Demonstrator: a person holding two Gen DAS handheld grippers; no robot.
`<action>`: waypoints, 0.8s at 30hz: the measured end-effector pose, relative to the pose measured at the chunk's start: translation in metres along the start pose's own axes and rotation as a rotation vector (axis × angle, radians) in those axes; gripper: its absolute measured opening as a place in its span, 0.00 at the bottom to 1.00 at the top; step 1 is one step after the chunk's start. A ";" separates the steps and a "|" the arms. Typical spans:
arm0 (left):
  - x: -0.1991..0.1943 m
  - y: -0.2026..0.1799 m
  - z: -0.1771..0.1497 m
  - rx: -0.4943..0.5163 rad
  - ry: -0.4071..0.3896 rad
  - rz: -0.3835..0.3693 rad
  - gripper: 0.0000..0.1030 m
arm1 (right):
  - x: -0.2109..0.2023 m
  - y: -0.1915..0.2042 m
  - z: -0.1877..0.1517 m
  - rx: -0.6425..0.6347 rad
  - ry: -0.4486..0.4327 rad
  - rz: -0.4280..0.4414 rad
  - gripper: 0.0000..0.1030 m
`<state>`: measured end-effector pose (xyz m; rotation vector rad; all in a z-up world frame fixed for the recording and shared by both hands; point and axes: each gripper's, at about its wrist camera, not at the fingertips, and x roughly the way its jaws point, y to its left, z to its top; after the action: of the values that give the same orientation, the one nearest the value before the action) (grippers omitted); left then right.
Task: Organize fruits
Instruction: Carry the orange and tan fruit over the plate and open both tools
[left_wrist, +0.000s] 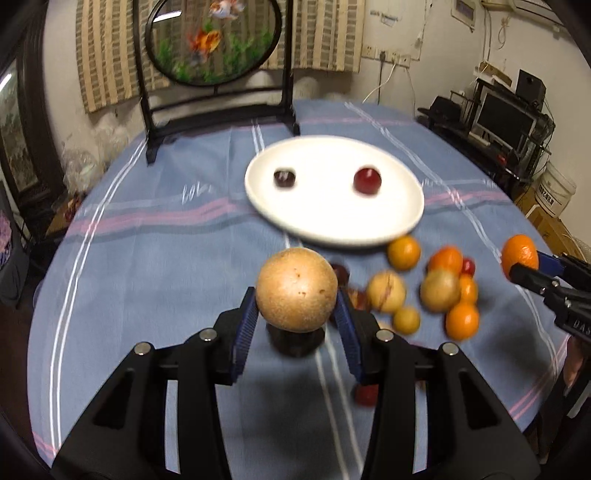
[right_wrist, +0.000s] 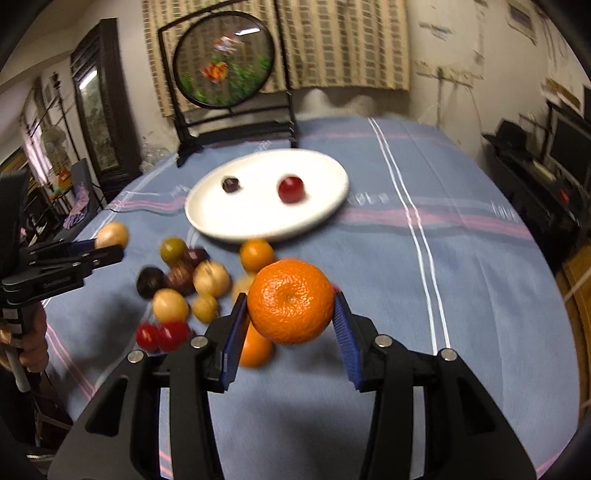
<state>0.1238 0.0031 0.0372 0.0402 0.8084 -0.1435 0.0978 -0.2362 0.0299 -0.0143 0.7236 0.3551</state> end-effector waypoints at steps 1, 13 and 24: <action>0.004 -0.002 0.011 0.007 -0.009 0.002 0.42 | 0.004 0.003 0.009 -0.017 -0.008 0.002 0.45; 0.124 0.005 0.091 -0.014 0.123 0.026 0.42 | 0.123 -0.025 0.111 -0.041 0.063 -0.081 0.44; 0.180 0.010 0.100 -0.015 0.195 0.055 0.42 | 0.226 -0.039 0.149 0.062 0.221 -0.060 0.44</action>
<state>0.3200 -0.0159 -0.0242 0.0624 1.0024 -0.0825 0.3636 -0.1820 -0.0090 -0.0172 0.9511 0.2763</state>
